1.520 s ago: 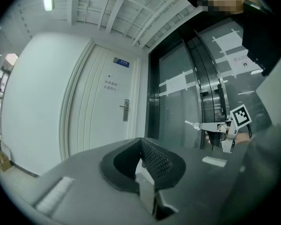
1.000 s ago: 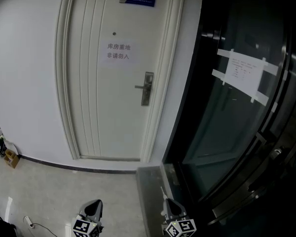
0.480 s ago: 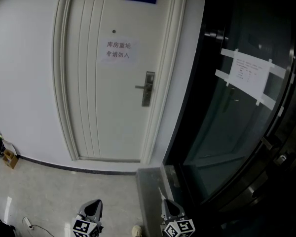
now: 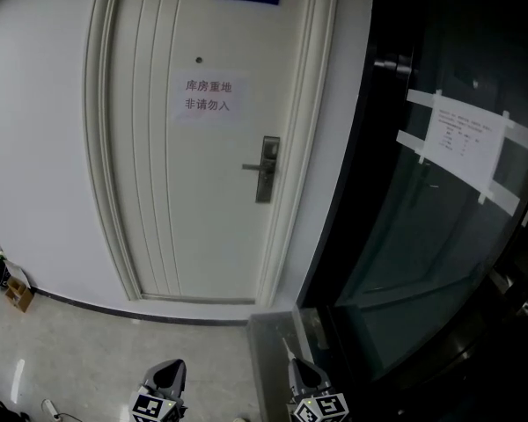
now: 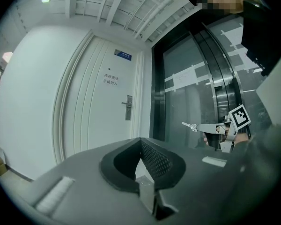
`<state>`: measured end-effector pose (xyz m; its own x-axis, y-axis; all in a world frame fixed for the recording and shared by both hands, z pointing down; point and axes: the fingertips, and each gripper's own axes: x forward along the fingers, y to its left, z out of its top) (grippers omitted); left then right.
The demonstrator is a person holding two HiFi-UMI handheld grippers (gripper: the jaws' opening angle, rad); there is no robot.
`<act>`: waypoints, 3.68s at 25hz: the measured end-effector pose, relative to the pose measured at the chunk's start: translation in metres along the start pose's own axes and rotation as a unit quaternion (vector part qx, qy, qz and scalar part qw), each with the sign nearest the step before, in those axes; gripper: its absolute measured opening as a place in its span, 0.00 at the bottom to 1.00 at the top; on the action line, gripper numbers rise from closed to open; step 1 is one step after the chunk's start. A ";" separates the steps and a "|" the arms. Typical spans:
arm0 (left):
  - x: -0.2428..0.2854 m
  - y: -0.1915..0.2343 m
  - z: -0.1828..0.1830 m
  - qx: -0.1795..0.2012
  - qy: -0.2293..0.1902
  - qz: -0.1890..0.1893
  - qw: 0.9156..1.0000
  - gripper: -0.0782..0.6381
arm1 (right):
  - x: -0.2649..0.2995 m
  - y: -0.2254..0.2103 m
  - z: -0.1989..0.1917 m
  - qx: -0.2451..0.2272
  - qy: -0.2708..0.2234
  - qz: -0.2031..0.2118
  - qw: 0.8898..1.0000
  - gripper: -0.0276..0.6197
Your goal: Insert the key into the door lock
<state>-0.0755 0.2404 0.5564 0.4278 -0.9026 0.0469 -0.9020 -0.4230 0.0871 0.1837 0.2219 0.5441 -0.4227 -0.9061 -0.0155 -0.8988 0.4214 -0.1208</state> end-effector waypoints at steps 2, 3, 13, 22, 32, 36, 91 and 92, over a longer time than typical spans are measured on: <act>0.018 0.006 0.004 0.000 -0.002 0.001 1.000 0.11 | 0.015 -0.008 0.001 -0.002 0.001 0.003 1.000 0.06; 0.027 0.008 0.006 0.000 -0.003 0.001 1.000 0.11 | 0.023 -0.013 0.002 -0.003 0.003 0.004 1.000 0.06; 0.108 0.028 0.019 0.002 -0.006 0.009 1.000 0.11 | 0.094 -0.062 0.011 0.000 0.003 0.014 1.000 0.06; 0.164 0.034 0.022 0.005 -0.005 0.026 1.000 0.11 | 0.145 -0.103 0.014 0.000 0.002 0.033 0.999 0.06; 0.207 0.053 0.028 0.010 -0.001 0.026 1.000 0.11 | 0.188 -0.120 0.014 0.009 0.000 0.035 0.999 0.06; 0.233 0.064 0.030 0.013 0.000 0.016 1.000 0.11 | 0.209 -0.130 0.016 0.007 -0.006 0.029 1.000 0.06; 0.467 0.259 0.053 0.001 0.012 -0.078 0.997 0.11 | 0.546 -0.208 0.117 -0.236 -0.035 -0.078 0.968 0.06; 0.469 0.260 0.053 0.000 0.011 -0.077 0.997 0.11 | 0.550 -0.209 0.119 -0.250 -0.032 -0.079 0.964 0.06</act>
<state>-0.1128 -0.2968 0.5482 0.5621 -0.8252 0.0558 -0.8257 -0.5562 0.0942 0.1523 -0.3691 0.4428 -0.2819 -0.9543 -0.0994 -0.9018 0.2282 0.3670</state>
